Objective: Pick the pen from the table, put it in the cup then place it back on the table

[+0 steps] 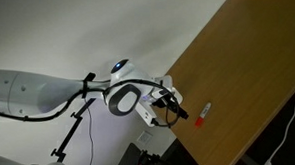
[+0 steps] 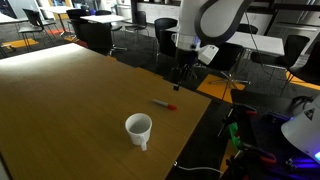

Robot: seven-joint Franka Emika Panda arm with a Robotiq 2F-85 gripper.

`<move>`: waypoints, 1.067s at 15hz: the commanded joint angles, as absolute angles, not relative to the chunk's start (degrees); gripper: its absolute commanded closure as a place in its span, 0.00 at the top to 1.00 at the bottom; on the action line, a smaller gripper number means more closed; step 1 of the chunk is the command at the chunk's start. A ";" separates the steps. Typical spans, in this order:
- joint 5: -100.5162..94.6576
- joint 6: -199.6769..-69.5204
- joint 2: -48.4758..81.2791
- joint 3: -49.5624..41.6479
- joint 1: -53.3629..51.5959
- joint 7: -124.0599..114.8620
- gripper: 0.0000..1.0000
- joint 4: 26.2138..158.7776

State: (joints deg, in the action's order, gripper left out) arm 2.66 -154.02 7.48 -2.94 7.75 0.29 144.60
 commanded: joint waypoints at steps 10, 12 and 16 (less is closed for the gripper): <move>-0.38 -165.09 30.13 -5.21 4.62 0.36 1.00 130.51; -1.06 -167.54 32.00 -5.92 3.61 0.00 1.00 130.30; -0.66 -170.54 34.59 -6.54 2.58 0.11 1.00 129.85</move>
State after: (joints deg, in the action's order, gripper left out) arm 0.28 -168.42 32.98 -5.31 4.05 1.87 130.80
